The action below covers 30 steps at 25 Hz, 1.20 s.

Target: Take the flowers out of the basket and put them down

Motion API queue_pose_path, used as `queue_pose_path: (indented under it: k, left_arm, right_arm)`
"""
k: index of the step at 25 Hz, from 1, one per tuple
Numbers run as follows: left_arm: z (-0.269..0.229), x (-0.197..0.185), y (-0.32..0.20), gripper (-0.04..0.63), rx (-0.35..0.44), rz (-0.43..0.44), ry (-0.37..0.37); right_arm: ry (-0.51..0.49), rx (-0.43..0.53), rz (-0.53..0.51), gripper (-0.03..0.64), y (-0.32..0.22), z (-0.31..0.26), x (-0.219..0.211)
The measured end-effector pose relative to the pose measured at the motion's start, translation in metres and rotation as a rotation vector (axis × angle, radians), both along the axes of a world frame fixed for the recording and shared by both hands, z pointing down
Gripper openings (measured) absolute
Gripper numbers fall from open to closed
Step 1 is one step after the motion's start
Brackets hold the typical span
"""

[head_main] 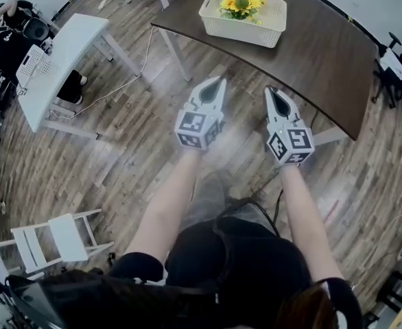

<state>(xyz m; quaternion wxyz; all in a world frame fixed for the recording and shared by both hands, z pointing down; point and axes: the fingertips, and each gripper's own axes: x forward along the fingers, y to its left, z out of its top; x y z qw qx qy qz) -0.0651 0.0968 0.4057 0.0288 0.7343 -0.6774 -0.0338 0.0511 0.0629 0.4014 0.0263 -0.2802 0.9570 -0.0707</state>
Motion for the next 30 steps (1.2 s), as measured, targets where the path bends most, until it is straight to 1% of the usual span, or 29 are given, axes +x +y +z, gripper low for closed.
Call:
queue_pose_path:
  k: [4, 11, 30]
  left_arm:
    - [0.001, 0.001, -0.003, 0.006, -0.002, 0.007, 0.000]
    - [-0.001, -0.005, -0.027, 0.006, 0.010, 0.048, -0.020]
    - [0.010, -0.062, -0.110, 0.006, -0.001, 0.120, 0.000]
  right_arm:
    - [-0.008, -0.003, 0.007, 0.002, -0.003, -0.001, 0.000]
    - [-0.007, -0.001, 0.019, 0.002, -0.024, 0.000, -0.013]
    - [0.004, -0.026, 0.069, 0.002, -0.098, 0.012, -0.081]
